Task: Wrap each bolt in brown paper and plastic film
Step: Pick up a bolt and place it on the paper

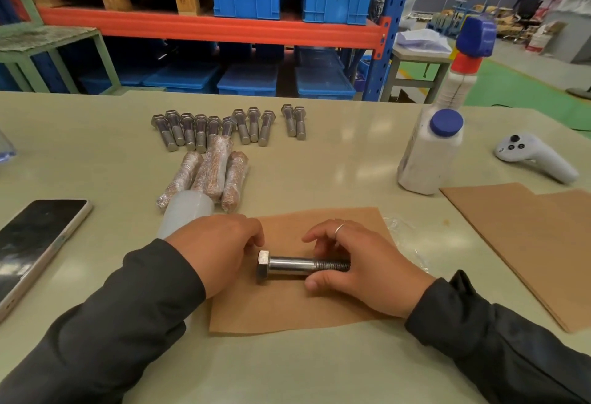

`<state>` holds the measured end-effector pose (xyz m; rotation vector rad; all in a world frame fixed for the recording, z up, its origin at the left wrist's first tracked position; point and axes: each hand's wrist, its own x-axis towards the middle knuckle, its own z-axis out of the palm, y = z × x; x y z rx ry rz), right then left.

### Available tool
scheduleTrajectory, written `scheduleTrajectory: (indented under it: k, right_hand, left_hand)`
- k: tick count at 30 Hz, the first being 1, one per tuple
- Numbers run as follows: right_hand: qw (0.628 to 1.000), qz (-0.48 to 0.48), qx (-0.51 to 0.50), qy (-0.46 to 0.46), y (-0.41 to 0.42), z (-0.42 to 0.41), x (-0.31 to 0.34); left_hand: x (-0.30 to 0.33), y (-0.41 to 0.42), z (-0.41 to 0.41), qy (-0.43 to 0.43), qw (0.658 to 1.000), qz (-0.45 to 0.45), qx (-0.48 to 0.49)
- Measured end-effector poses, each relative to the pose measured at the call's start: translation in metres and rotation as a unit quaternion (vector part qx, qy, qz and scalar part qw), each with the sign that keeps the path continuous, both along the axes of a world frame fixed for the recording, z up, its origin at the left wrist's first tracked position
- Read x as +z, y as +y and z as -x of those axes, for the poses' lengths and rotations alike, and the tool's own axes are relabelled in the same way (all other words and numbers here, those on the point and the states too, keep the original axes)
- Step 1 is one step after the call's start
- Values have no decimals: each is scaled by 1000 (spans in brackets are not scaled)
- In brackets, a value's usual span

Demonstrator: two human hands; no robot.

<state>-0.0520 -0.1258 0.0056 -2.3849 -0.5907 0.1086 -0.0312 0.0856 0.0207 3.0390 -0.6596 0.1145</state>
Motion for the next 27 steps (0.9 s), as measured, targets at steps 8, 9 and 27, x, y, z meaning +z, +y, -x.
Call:
scheduleTrajectory:
  k: [8,9,27]
  right_hand:
    - [889,-136,-370,-232,-44,-63,51]
    - [860,-150,-421,-246,-54,-75,60]
    - [907,-156,-363,-148,-92,-121,94]
  left_hand:
    - [-9,4,-5,44,998,44,-2]
    - [-10,4,-6,43,998,43,-3]
    - [-5,5,-3,16,999,34,-5]
